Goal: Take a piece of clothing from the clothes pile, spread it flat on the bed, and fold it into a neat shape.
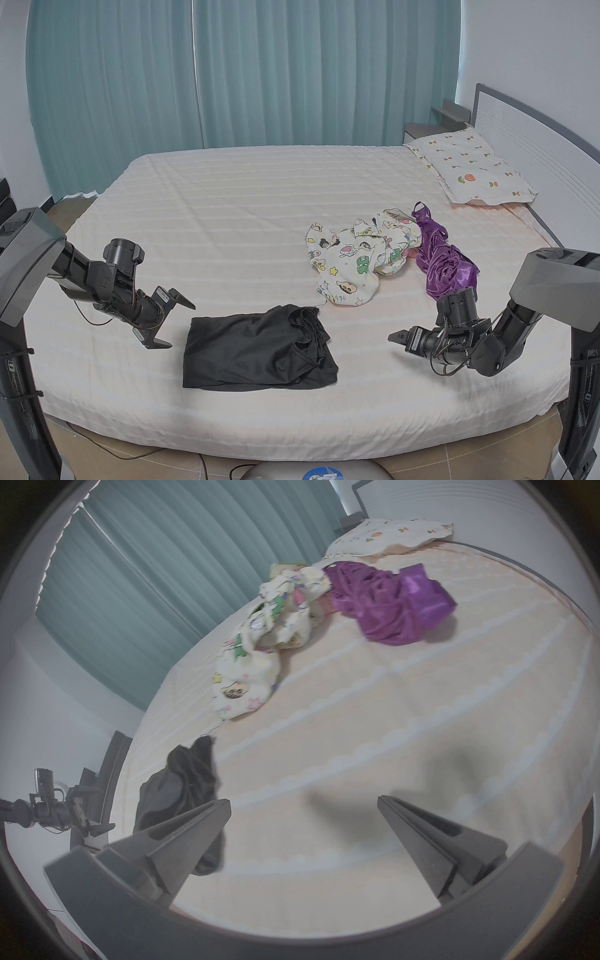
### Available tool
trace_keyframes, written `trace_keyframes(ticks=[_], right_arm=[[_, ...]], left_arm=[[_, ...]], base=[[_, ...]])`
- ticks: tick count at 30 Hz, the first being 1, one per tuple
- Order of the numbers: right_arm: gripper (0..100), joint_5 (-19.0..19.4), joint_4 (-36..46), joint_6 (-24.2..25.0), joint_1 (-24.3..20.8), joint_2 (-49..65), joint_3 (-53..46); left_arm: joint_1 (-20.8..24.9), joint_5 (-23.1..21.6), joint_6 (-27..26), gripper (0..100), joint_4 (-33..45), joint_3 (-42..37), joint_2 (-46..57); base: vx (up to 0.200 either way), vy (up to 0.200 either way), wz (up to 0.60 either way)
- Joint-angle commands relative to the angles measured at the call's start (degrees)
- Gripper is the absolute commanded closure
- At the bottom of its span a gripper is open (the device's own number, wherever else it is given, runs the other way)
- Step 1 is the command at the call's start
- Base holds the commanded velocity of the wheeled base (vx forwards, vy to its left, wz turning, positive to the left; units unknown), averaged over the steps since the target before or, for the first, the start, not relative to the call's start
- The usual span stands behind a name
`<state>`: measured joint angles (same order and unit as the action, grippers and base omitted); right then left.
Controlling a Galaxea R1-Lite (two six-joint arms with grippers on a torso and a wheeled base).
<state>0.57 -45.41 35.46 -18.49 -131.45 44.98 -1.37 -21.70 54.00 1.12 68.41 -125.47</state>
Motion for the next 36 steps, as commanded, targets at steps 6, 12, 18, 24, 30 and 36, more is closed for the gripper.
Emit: trace_keyframes(ticks=[6, 12, 18, 24, 30, 36], right_arm=[[0, -0.4, -4.07, 0.31, -2.78, -0.3, -0.16], [0, -1.19, -5.13, 0.13, -5.15, -1.97, 0.72], [0, -2.95, -9.35, -0.39, -6.03, -3.11, 0.9], [0, -3.12, -10.66, -1.54, -6.64, -4.52, 1.16], [100, -3.47, -9.87, -2.42, -5.5, -4.96, 1.51], [100, -3.39, -9.87, -4.7, -5.15, -4.16, -1.74]], left_arm=[[-0.66, -0.01, -0.22, 0, -3.32, -0.39, -0.66], [-0.39, 0.87, -0.39, 0, -3.41, -0.3, -1.45], [-0.3, 1.13, -0.39, 0, -4.2, -0.47, -1.54], [-0.3, 1.13, -0.48, 0, -4.2, -0.47, -1.54], [-0.3, 1.04, -0.39, 0, -4.2, -0.47, -1.54], [-0.3, 1.13, -0.48, 0, -4.2, -0.47, -1.54]], base=[[0.0, 0.2, 0.0], [0.0, 0.2, 0.0], [0.0, 0.033, 0.0], [0.0, 0.0, 0.0], [0.0, 0.0, 0.0], [0.0, 0.0, 0.0]])
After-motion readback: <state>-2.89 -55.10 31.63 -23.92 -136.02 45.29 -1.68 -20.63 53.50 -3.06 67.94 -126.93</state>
